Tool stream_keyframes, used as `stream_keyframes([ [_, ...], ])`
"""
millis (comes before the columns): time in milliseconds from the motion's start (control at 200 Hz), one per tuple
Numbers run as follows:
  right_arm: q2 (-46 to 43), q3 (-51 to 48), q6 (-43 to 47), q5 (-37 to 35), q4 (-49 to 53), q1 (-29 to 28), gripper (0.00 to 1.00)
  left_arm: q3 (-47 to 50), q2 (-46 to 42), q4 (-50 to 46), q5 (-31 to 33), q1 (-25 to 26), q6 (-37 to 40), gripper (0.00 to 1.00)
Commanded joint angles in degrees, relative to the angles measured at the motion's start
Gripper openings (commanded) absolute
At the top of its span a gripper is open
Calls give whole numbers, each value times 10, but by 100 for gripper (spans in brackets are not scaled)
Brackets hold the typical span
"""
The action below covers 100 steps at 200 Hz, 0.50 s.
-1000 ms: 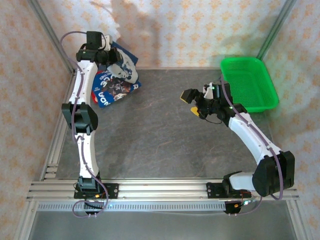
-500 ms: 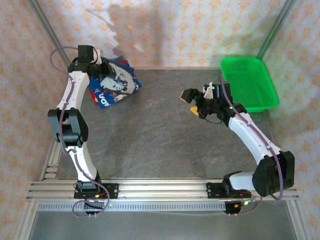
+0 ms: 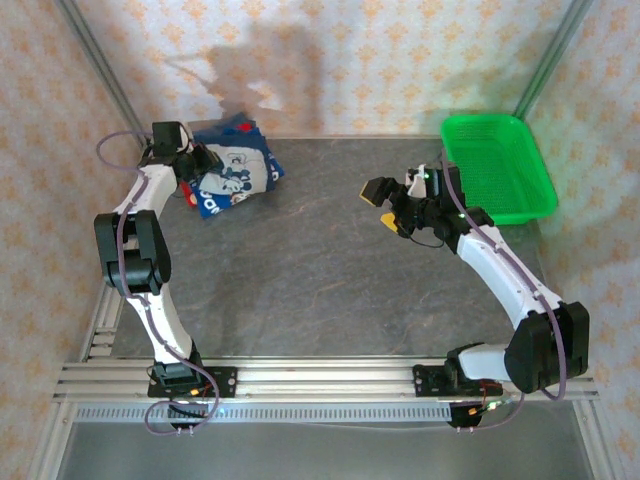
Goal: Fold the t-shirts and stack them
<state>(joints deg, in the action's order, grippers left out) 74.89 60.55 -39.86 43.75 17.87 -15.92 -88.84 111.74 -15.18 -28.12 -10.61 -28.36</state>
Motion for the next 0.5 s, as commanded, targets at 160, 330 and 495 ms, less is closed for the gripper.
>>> stream_keyframes([
  [160, 1, 2, -1, -8, -12, 4, 99, 45, -20, 143, 46, -13, -124, 0],
  [330, -1, 4, 2, -13, -8, 5, 99, 71, -33, 175, 76, -22, -158, 0],
  [495, -1, 2, -1, -17, -13, 5, 99, 89, -32, 204, 76, -30, -192, 0],
])
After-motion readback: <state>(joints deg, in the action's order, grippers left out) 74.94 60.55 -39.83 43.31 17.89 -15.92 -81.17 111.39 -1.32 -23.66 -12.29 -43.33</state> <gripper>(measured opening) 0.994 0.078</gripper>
